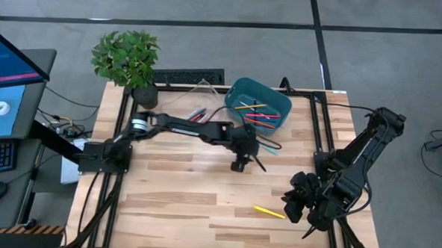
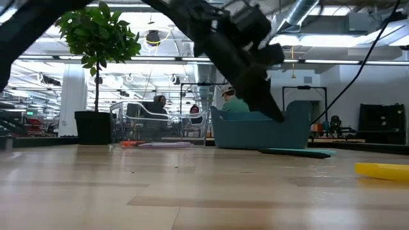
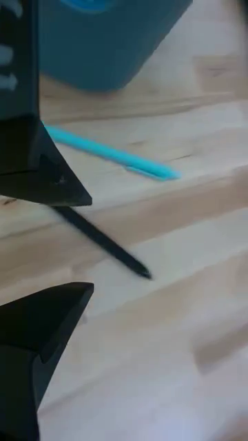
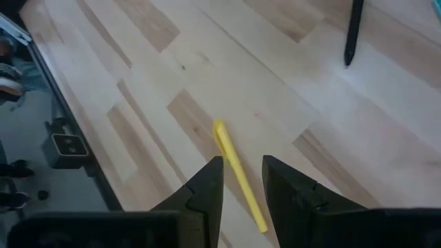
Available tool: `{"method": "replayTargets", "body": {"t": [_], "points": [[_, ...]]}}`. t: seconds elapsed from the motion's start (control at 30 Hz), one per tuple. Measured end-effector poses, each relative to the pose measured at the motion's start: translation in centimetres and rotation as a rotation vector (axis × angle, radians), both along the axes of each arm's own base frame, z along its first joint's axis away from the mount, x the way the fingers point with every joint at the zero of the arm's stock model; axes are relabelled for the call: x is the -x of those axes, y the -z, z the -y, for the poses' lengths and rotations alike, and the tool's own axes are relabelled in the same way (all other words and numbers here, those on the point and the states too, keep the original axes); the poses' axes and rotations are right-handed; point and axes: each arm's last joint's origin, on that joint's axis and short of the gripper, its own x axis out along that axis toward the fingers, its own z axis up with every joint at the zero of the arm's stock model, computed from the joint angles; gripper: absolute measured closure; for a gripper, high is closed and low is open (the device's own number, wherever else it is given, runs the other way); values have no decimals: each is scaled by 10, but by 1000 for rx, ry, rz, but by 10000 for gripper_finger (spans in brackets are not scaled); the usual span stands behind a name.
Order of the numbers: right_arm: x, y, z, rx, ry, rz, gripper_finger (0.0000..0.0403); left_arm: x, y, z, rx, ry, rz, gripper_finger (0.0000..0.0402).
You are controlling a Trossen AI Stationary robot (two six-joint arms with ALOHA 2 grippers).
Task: Sort pens & pencils
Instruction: Put the black pen into the transparent bin
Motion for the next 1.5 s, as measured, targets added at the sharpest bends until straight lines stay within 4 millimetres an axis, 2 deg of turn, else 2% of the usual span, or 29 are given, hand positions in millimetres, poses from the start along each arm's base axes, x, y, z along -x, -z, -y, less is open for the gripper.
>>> {"method": "replayTargets", "body": {"t": [0.27,0.43,0.53,0.7,0.83,0.93,1.0,1.07,1.2,1.3,1.4,1.47,1.5], "points": [[0,0,0,-8,3,-4,280,-40,36,-9,-11,35,-79,220],[1,1,0,4,0,-11,280,-48,56,-7,-21,142,-175,232],[1,1,1,5,0,-11,280,-48,58,-2,-26,151,-227,267],[1,0,0,0,-4,-10,280,-45,63,10,-22,67,-301,377],[1,0,0,-1,-4,-11,280,-41,53,26,17,-97,-323,384],[1,1,0,0,-4,-11,280,-33,35,43,67,-175,-356,392],[1,1,0,2,-4,-10,280,-28,14,52,113,-247,-339,392],[0,0,0,8,-1,-2,280,-14,-21,59,125,-326,-336,391],[0,0,1,23,-18,-2,280,27,-109,52,73,-506,-212,391],[-1,0,2,39,-26,-4,280,60,-142,33,14,-630,-191,391],[-5,0,5,49,-19,-6,280,97,-168,-3,-41,-773,-193,391],[-7,0,7,59,-21,-8,280,125,-177,-31,-51,-869,-204,389],[-8,0,8,65,-24,-9,280,136,-175,-44,-56,-909,-214,388]]}}
